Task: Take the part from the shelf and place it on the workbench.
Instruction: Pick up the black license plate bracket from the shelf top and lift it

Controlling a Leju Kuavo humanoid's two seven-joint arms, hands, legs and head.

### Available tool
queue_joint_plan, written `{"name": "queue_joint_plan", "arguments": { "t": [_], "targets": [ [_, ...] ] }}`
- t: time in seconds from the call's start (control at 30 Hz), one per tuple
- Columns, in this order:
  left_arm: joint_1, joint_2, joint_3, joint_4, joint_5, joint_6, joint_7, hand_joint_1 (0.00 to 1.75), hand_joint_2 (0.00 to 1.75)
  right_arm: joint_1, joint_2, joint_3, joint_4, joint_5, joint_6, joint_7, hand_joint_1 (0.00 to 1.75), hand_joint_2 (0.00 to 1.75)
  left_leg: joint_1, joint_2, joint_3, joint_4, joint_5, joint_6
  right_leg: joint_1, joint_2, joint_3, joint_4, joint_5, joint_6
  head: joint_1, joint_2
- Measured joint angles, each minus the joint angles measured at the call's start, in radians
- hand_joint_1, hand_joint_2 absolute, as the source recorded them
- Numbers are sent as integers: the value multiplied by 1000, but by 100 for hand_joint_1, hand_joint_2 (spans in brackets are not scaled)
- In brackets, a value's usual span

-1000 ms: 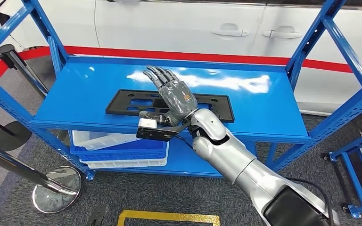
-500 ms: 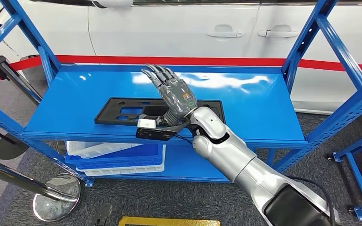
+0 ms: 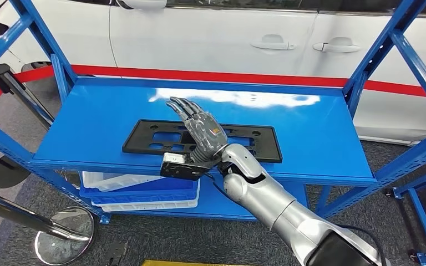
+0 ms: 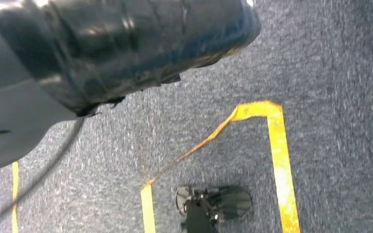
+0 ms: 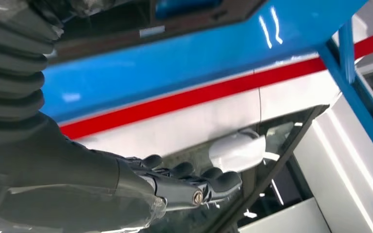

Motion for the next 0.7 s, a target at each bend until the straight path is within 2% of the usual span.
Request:
{"name": "queue_joint_plan", "arguments": {
  "t": [0.03, 0.1, 0.13, 0.17, 0.27, 0.33, 0.37, 0.43, 0.47, 0.5, 0.53, 0.6, 0.63, 0.67, 0.7],
  "targets": [
    [3, 0, 0, 0, 2, 0, -1, 0, 0, 9, 0, 0, -2, -7, 0, 0, 0, 0, 0, 0, 3, 1, -3, -1, 0, 0, 4, -25, 28, -2, 0, 0],
    [7, -1, 0, 0, 5, 0, -2, 0, 0, 16, 0, -1, -9, -19, 3, 0, 0, 0, -1, -1, 9, 6, -11, -6, 1, 0, 53, -150, 102, -9, 0, 0],
    [7, -1, 0, 0, 7, 0, -3, 0, 0, 18, 0, -1, -14, -25, 7, 0, 0, 0, -3, -1, 10, 9, -15, -10, 3, 0, 80, -208, 124, -12, 0, 0],
    [8, -1, 0, 0, 8, 0, -3, 0, 0, 22, 0, -1, -21, -34, 14, 0, 0, 0, -4, -1, 10, 12, -17, -15, 4, 0, 97, -247, 135, -15, 0, 0],
    [14, -1, 0, 0, 13, -2, -5, 0, 0, 54, -2, -2, -51, -76, 47, -6, 0, 0, -5, -1, 9, 13, -22, -29, 6, 2, 111, -271, 135, -23, -1, 0],
    [17, 0, 0, 0, 19, -3, -6, 0, 0, 79, -2, -2, -78, -103, 57, -12, 0, 0, -2, 0, -3, 42, -44, -39, 2, 2, 116, -277, 137, -33, -2, 0],
    [19, 0, 0, 0, 22, -4, -7, 0, 0, 91, -2, -2, -93, -113, 58, -14, 0, 0, -1, 1, -23, 86, -68, -44, 0, 2, 119, -279, 138, -36, -4, 0],
    [23, 0, 0, 0, 27, -4, -8, 0, 0, 113, -2, -2, -121, -124, 55, -14, 0, 0, 1, 1, -84, 212, -125, -52, 1, 1, 119, -279, 136, -41, -6, 0],
    [26, 0, 0, 0, 30, -4, -8, 0, 0, 128, -3, -2, -135, -124, 52, -9, 0, 0, 2, 1, -111, 265, -141, -54, 2, 1, 120, -278, 134, -43, -6, 0],
    [30, 1, 0, 1, 34, -4, -8, 0, 0, 142, -4, -2, -150, -118, 48, -2, 0, 0, 2, 1, -124, 286, -139, -55, 2, 1, 120, -276, 132, -44, -6, 0],
    [34, 2, 0, 2, 37, -4, -8, 0, 0, 155, -6, -1, -165, -108, 43, 8, 0, 0, 2, 1, -118, 270, -118, -55, 2, 3, 121, -274, 130, -43, -6, 0],
    [39, 6, 0, 4, 42, -4, -9, 0, 0, 171, -10, -1, -195, -84, 34, 28, 0, 0, 2, 1, -63, 147, -53, -50, 2, 5, 123, -269, 124, -40, -6, 0],
    [40, 7, 0, 5, 42, -5, -9, 0, 0, 176, -12, -1, -207, -76, 30, 35, 0, 0, 0, 1, -33, 84, -31, -46, 4, 6, 123, -266, 121, -37, -6, 0],
    [40, 7, 0, 5, 43, -5, -9, 0, 0, 179, -15, -1, -219, -70, 27, 39, 0, 0, -2, 0, -13, 42, -20, -41, 5, 6, 123, -265, 119, -32, -5, 0],
    [40, 8, 0, 5, 43, -6, -9, 0, 0, 183, -17, -1, -229, -67, 26, 42, 0, 0, -4, -1, -3, 23, -21, -37, 6, 6, 123, -266, 117, -28, -5, 0]
  ]
}}
